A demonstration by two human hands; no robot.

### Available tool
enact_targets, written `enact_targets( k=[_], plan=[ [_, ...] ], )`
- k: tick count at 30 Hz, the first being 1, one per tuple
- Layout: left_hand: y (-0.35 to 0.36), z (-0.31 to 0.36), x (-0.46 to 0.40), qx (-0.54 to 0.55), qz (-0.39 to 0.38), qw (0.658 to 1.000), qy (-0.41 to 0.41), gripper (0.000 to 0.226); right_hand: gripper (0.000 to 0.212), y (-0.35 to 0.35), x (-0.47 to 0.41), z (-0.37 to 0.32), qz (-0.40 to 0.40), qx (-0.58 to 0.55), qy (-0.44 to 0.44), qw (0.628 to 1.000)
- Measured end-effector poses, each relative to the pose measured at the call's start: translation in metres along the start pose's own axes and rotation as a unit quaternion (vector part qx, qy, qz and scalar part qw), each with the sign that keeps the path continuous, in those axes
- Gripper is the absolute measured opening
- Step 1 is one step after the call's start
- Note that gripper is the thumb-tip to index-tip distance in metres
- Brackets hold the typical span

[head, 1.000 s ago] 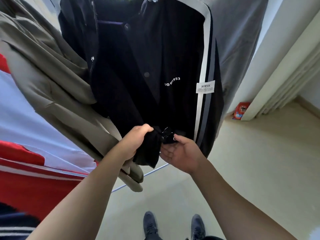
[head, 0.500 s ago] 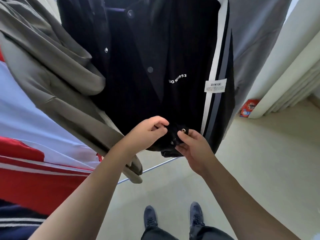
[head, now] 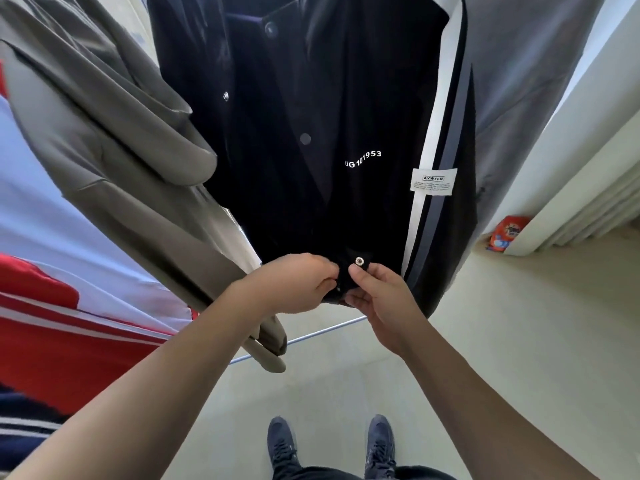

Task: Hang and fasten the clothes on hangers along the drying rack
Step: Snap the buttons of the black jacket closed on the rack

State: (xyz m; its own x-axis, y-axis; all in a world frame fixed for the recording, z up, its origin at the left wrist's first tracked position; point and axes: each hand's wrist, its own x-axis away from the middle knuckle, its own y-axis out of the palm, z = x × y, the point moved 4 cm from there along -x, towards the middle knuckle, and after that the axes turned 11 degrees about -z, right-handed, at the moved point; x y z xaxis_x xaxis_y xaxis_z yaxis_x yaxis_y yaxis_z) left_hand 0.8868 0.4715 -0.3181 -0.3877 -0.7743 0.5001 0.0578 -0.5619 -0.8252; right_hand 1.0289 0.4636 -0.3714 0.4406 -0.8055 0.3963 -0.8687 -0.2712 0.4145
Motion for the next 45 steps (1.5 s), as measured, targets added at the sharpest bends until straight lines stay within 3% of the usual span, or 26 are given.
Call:
enact_targets(
  k=[3, 5, 7, 13, 18, 24, 29, 32, 34, 36, 38, 42, 45],
  plan=[
    [-0.002, -0.011, 0.001, 0.195, 0.038, 0.980, -0.010, 0.022, 0.010, 0.005, 0.001, -0.004, -0.020, 0.122, 0.039, 0.992],
    [-0.005, -0.015, 0.003, 0.279, 0.054, 0.959, -0.018, 0.025, 0.018, 0.008, 0.004, -0.003, -0.046, 0.238, 0.044, 0.969],
    [-0.008, -0.015, 0.004, 0.286, 0.042, 0.957, -0.018, 0.028, 0.027, 0.012, 0.007, -0.001, -0.064, 0.296, 0.008, 0.953],
    [-0.022, -0.010, 0.002, 0.252, 0.024, 0.967, -0.023, 0.030, 0.027, 0.013, 0.007, -0.020, 0.028, 0.458, -0.159, 0.874],
    [-0.034, -0.004, 0.001, 0.236, 0.023, 0.971, -0.019, 0.028, 0.032, 0.013, 0.004, -0.024, 0.023, 0.523, -0.158, 0.837],
    [-0.041, 0.005, -0.006, 0.194, 0.024, 0.980, -0.028, 0.026, 0.047, 0.006, 0.006, -0.028, 0.032, 0.459, -0.200, 0.865],
    [-0.032, 0.005, -0.015, 0.113, 0.034, 0.991, -0.057, 0.026, 0.037, -0.003, 0.009, -0.028, 0.022, 0.469, -0.231, 0.852],
    [-0.021, -0.001, -0.020, 0.131, 0.008, 0.988, -0.086, 0.025, 0.033, -0.010, 0.006, -0.021, -0.018, 0.430, -0.141, 0.891],
    [-0.019, 0.000, -0.020, 0.169, -0.002, 0.982, -0.080, 0.027, 0.034, -0.011, 0.006, -0.017, -0.046, 0.353, -0.059, 0.933],
    [-0.021, 0.004, -0.018, 0.179, -0.015, 0.981, -0.066, 0.027, 0.041, -0.012, 0.004, -0.017, -0.040, 0.311, -0.018, 0.949],
    [-0.023, 0.007, -0.017, 0.184, -0.022, 0.981, -0.060, 0.026, 0.046, -0.011, 0.000, -0.022, -0.018, 0.305, -0.019, 0.952],
    [-0.025, 0.008, -0.019, 0.204, -0.025, 0.977, -0.056, 0.026, 0.032, -0.008, -0.008, -0.031, -0.011, 0.206, -0.023, 0.978],
    [-0.025, 0.007, -0.021, 0.216, -0.018, 0.974, -0.058, 0.028, 0.030, -0.013, -0.011, -0.031, -0.029, 0.245, -0.025, 0.969]
  ],
)
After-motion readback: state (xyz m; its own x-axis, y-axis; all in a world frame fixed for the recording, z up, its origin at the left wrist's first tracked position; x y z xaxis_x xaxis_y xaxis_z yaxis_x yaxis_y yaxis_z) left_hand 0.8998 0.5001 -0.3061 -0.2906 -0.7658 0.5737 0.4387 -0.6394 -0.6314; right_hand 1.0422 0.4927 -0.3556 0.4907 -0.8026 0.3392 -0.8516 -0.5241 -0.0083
